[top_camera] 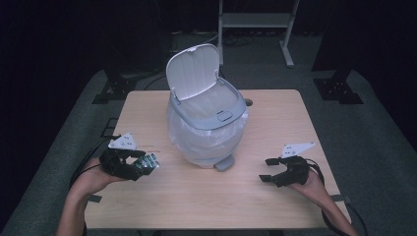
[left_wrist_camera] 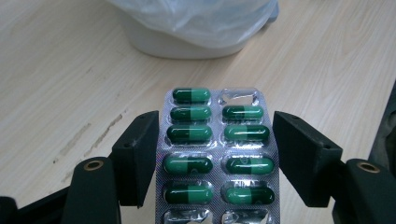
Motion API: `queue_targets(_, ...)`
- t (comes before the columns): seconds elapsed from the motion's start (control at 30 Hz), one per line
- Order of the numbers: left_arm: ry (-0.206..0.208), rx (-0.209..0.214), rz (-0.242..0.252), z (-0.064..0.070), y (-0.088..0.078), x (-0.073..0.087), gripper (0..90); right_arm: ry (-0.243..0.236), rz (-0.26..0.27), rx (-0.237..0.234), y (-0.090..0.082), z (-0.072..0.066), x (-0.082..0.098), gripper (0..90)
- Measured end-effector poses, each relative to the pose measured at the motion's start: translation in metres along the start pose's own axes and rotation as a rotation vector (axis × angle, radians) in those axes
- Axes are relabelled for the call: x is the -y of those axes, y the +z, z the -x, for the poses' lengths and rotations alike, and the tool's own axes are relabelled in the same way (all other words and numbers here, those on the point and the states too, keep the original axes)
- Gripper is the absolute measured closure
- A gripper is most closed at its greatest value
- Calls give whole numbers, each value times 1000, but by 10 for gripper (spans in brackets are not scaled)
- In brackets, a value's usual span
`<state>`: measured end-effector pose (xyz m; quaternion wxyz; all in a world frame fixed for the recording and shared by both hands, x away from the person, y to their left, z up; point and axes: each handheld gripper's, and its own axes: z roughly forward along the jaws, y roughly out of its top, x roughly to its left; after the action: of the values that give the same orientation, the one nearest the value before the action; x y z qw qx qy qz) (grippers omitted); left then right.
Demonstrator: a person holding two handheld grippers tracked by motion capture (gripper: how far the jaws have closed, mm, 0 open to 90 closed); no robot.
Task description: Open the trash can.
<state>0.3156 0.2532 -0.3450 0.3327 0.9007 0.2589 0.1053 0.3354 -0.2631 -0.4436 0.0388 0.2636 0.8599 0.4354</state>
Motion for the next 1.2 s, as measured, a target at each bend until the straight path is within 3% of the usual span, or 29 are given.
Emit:
queue_targets(0.63,43,-6,-19,3,-25,-49,333,5,10,3,-3,1,1,262)
queue_targets(0.9,60,-8,-20,5,-34,-64,333,1,15,4,-5,1,1,263)
queue_targets(1.2,51,-5,-7,3,-43,-75,334,2,24,6,-6,1,0,263)
